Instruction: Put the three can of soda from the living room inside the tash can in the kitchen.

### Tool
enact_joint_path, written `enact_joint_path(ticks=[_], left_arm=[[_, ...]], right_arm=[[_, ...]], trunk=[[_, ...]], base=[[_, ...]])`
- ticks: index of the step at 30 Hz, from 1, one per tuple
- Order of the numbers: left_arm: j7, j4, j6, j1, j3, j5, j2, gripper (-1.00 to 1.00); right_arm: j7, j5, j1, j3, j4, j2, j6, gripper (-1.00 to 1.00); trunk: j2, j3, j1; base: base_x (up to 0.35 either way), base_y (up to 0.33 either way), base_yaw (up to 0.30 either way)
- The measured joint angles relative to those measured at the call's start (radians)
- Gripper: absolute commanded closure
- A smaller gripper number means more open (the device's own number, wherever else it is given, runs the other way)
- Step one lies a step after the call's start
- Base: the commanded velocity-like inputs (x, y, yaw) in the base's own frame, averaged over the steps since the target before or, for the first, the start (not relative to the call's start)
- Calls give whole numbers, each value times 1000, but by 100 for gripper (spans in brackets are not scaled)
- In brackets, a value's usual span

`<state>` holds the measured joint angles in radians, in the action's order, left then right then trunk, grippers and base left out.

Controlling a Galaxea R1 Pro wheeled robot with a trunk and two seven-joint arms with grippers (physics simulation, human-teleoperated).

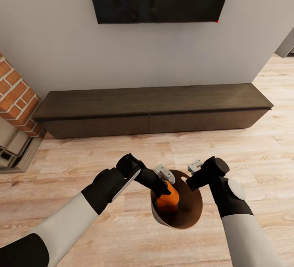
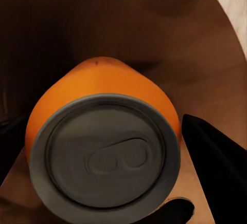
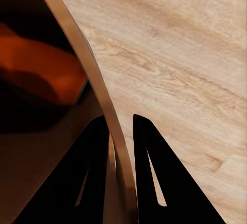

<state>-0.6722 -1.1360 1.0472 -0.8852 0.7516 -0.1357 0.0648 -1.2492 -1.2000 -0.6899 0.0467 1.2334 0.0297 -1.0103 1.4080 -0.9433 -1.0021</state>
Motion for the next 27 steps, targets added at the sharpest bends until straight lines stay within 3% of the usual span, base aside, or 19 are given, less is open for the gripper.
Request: enact_joint_path(ticks=[22,27], left_arm=[[45,-6,0,0,3,-4,7,100],[49,-6,0,0,26,0,6,100]], right_arm=[[0,0,0,-6,0,1,0,100],[0,-2,0,-6,0,1,1,100]], trunk=[[0,0,0],[0,0,0]], base=[[0,0,0],[0,0,0]])
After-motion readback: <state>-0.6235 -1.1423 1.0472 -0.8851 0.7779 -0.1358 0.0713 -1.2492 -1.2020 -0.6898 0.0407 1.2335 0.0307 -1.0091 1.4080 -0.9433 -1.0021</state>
